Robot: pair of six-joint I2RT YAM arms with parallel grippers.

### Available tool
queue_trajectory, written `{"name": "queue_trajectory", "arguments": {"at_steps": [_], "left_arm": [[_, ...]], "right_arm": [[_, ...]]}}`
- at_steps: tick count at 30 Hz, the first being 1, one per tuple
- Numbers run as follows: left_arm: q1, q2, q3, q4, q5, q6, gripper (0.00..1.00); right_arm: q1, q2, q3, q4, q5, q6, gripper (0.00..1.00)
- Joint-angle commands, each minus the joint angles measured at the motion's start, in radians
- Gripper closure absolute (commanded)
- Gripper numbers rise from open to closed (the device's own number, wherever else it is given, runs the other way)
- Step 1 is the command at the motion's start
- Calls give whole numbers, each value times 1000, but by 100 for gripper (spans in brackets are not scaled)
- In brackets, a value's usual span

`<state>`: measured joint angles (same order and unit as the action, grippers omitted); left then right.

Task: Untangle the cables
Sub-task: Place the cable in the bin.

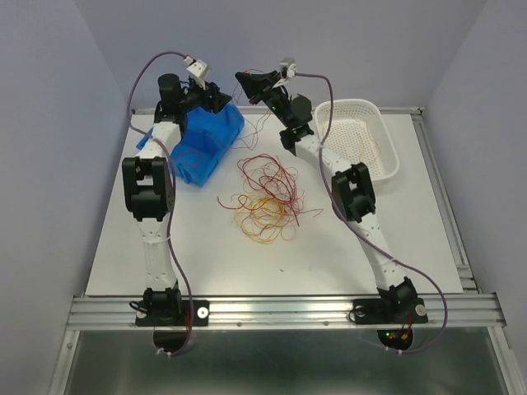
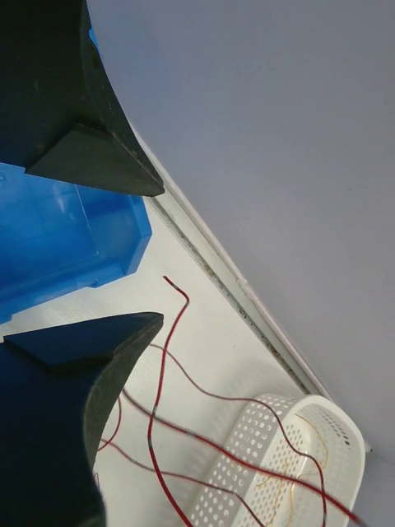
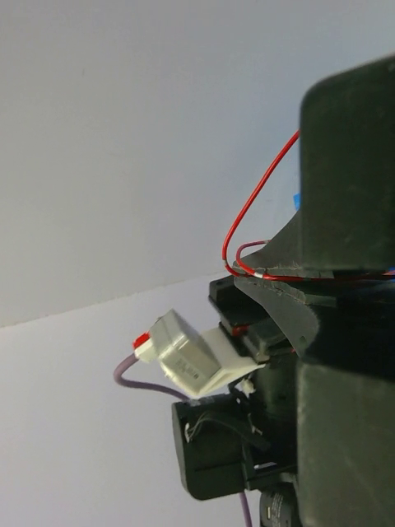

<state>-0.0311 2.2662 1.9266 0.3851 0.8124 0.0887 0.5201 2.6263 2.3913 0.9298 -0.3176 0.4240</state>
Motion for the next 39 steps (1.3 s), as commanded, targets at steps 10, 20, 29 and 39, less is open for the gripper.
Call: {"name": "queue_trajectory", "arguments": {"at_steps": [10, 20, 29, 39], "left_arm": [[96, -197, -170, 356, 344, -66, 22], [59, -114, -89, 662, 528, -372, 20], [-16, -47, -15, 693, 550, -445, 19], [-33, 21, 104, 690, 527, -520, 78]], "right_arm": [[0, -64, -53, 66, 6, 19, 99], [3, -164, -147, 69, -80, 78, 99], [3, -189, -161, 72, -103, 90, 99], [8, -196, -172, 73, -109, 88, 99]]}}
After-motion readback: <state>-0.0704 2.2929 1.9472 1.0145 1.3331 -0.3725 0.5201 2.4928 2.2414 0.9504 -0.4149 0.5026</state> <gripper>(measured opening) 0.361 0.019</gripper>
